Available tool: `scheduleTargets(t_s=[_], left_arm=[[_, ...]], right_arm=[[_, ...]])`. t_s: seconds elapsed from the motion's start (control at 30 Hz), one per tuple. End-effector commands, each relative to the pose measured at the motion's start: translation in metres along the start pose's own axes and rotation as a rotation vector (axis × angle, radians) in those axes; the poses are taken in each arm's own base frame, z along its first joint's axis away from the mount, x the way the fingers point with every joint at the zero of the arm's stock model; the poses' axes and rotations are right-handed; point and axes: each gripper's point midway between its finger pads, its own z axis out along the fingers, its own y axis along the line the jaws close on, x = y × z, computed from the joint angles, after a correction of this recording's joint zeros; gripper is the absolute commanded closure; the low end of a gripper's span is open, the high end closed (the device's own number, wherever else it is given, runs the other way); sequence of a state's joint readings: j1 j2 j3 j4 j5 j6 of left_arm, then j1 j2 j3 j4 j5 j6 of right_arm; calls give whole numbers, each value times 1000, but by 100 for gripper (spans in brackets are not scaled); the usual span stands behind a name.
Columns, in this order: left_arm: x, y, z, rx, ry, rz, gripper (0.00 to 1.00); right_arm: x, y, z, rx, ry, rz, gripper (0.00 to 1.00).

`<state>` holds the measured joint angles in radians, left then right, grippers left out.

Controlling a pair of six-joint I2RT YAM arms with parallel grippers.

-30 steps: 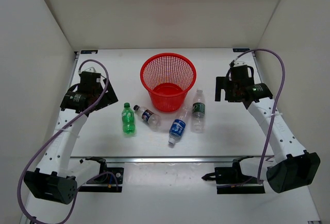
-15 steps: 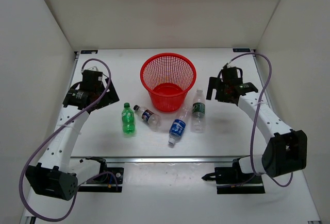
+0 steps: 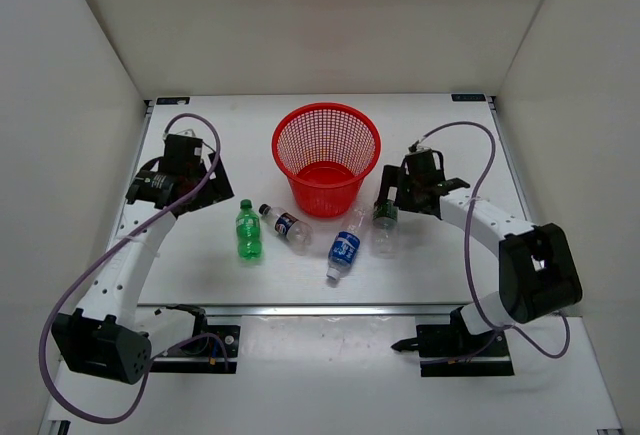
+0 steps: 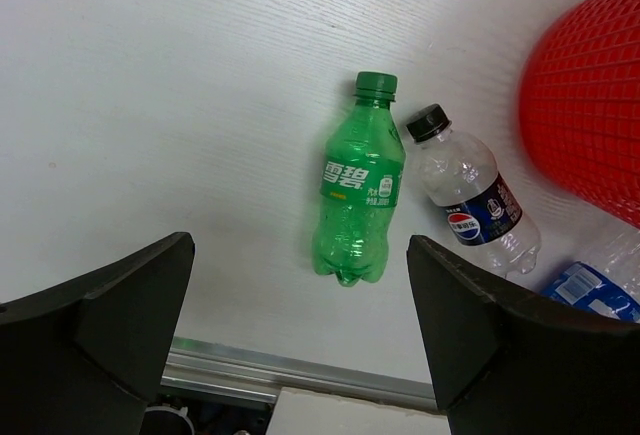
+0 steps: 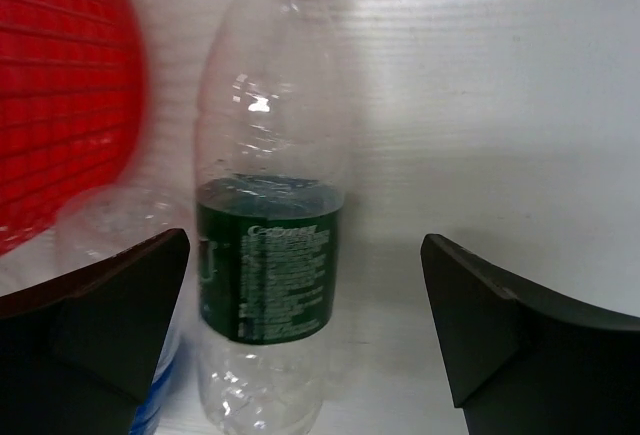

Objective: Put the plastic bottles in the bin

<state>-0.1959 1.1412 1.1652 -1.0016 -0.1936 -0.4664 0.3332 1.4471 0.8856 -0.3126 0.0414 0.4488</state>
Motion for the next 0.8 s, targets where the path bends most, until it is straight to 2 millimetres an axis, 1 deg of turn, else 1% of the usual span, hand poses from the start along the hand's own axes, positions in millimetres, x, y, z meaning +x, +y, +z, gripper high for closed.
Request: scheduleTargets(t_s=[0.0,0.07,0.1,0.13,0.17,0.2,0.23,0.27,0.3,0.33,0.37,0.4,0.43,0.47,0.5,0.53,0.57,0.6,0.63,0.67,0.7,0.73,0.77], left_arm=[[-6,-4,-6,21,-18,25,1],[-14,-3,-10,22,-42,40,1],[-22,-4,-15,19,-67,46,1],[-33,-3,-23,9,-99,42,2],[-38,-1,-26,-9,-115,45,1],[-48,-2,-34,-3,-148,38,1],[-58,-4,-41,9,-186,29,1],[-60,-6,-44,21,-199,32,1],[-63,-9,-48,42,-223,33,1],[-67,-10,-51,51,-245,27,1],[-66,-9,-52,54,-248,29,1],[-64,-9,-54,61,-253,29,1],[-68,-11,-58,72,-270,32,1],[-67,-12,-61,83,-278,30,1],[-70,-14,-69,101,-303,27,1],[-71,-15,-71,113,-314,31,1],[-72,-18,-78,141,-343,33,1],[-70,-19,-81,159,-352,30,1],[-71,-18,-87,174,-376,24,2],[-71,-20,-88,186,-383,10,2],[-70,-19,-91,193,-391,2,1],[-65,-19,-89,200,-383,-2,1],[-62,-18,-87,199,-375,0,1]], right_arm=[[0,-3,14,10,-27,38,1],[7,-5,21,20,-3,28,1],[15,-5,24,17,22,27,1],[20,-7,27,11,43,45,5],[21,-9,30,10,57,57,10],[28,-12,34,23,77,68,11],[33,-15,35,36,86,65,14],[31,-19,36,59,77,71,21],[39,-21,38,69,97,64,25],[37,-19,38,65,90,67,34],[37,-21,37,63,94,59,44],[34,-21,36,57,87,64,53],[30,-24,33,59,82,74,56],[26,-26,31,68,72,79,62],[18,-28,26,71,53,84,68],[3,-31,19,78,14,74,70],[-11,-33,11,87,-23,78,72],[-21,-37,3,95,-48,78,72],[-42,-36,-10,90,-103,58,72],[-65,-30,-26,64,-166,64,71],[-74,-29,-34,58,-188,44,71],[-95,-23,-52,39,-244,33,70],[-118,-10,-71,14,-315,7,72]])
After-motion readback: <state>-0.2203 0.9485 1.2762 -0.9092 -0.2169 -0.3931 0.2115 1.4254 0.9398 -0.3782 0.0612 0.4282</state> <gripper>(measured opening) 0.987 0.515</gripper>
